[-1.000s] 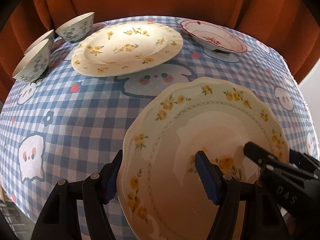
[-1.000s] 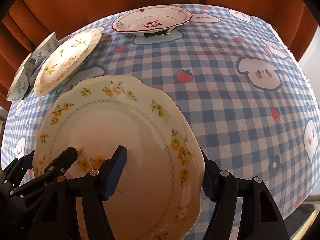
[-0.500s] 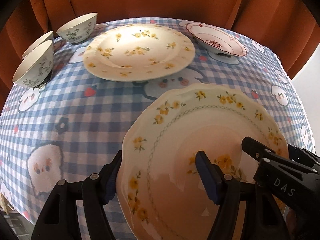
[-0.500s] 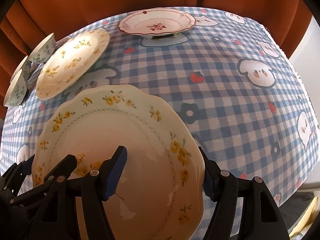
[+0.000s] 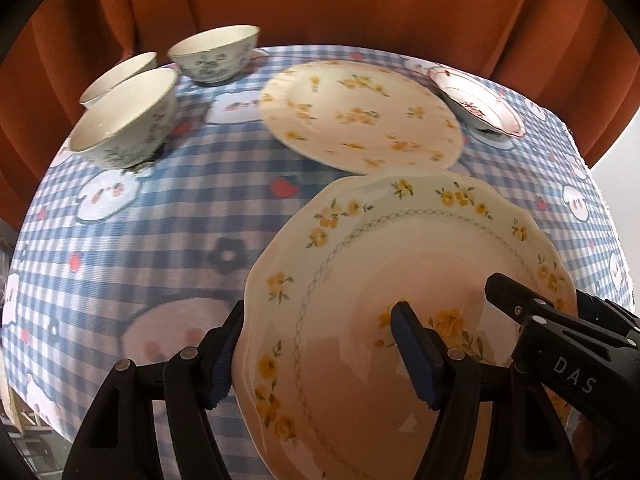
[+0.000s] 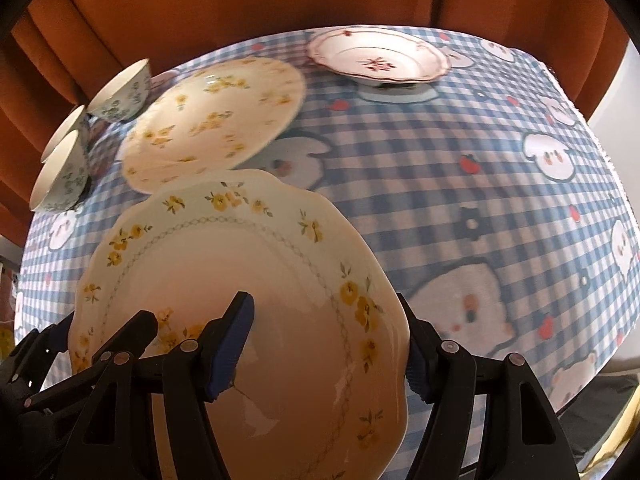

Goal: Organize plates and bowls

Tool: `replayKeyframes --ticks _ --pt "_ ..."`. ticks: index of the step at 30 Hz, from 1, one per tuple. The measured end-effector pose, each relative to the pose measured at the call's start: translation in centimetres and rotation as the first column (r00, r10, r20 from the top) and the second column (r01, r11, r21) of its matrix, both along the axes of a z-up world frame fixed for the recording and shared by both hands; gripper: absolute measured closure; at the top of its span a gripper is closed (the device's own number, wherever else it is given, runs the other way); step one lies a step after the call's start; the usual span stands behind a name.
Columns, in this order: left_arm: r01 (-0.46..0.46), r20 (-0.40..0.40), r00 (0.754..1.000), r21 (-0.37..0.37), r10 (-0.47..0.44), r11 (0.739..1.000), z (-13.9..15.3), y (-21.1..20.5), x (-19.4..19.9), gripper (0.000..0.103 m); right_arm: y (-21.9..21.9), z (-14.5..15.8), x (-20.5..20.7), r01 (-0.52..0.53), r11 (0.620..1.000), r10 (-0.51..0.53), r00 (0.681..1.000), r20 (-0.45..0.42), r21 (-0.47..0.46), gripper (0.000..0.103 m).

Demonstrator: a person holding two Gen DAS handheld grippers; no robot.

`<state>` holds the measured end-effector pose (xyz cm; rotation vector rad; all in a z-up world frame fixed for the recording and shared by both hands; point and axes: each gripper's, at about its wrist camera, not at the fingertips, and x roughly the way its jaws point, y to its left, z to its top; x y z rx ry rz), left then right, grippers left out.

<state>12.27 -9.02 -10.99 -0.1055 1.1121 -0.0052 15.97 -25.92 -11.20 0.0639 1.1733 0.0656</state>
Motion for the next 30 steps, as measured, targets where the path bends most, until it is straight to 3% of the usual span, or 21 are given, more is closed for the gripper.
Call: replayKeyframes --ticks 19,30 --pt "-0.027 0.007 1.0 0.035 0.027 0.999 -0.5 11.7 -2.0 0.032 11.8 -0.7 -1.2 -0.031 0.999 0.031 1.0 -0.001 0.022 0.033" --pt "-0.026 -0.031 0.999 0.036 0.027 0.999 -1.7 15.7 -2.0 0.032 16.4 -1.8 -1.3 -0.034 0.999 0.035 0.999 -0.038 0.011 0.033"
